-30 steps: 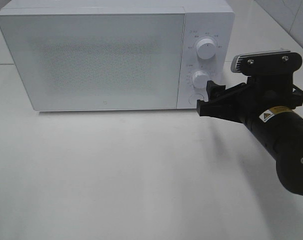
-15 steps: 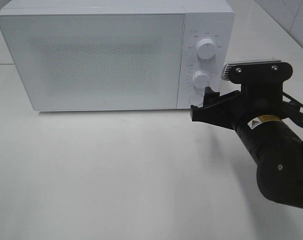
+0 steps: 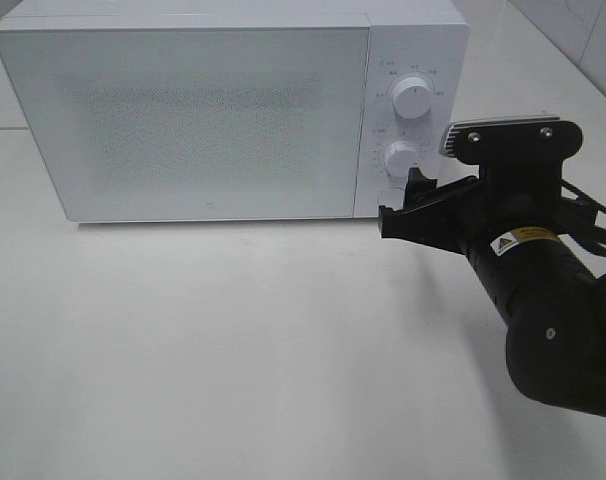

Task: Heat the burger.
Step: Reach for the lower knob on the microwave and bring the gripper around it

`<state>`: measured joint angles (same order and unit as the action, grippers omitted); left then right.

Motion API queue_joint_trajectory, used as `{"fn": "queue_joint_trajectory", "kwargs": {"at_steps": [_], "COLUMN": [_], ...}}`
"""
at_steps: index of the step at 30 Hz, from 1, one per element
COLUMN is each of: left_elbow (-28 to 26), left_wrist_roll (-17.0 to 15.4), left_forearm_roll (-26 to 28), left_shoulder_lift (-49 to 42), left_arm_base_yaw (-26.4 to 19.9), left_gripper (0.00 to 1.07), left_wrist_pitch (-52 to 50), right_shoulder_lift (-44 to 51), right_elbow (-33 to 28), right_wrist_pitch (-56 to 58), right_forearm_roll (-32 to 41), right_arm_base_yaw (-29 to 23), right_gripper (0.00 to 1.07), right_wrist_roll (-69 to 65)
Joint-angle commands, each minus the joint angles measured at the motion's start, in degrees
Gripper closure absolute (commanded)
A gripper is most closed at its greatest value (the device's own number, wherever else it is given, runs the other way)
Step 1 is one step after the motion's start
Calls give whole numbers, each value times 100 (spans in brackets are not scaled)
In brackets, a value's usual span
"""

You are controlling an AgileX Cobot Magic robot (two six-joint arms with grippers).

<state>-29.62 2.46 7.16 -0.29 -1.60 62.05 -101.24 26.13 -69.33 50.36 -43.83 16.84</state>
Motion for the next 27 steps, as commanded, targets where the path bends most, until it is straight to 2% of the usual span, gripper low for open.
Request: {"fn": "queue_joint_trajectory", "kwargs": {"at_steps": [1,11,27], "left_elbow": [6,6,6], "left_wrist_roll": [-29,-29,-29], "left_forearm_roll": [0,0,0], "left_shoulder_lift": [-92,-92,-92], "left_arm_base_yaw": [-11,-11,-11], "left_gripper": [9,9,9], "left_wrist_pitch": [-69,-69,-69], "right_shoulder_lift": [-264,-647,-1329], "right_elbow": [178,728,1558], "right_wrist_pitch": [-447,-441,-109], "right_forearm_roll": [-178,-172,-493], "right_arm_base_yaw": [-11,-11,435], "right_gripper": [32,32,32], "right_wrist_roll": [17,-80,-103]}}
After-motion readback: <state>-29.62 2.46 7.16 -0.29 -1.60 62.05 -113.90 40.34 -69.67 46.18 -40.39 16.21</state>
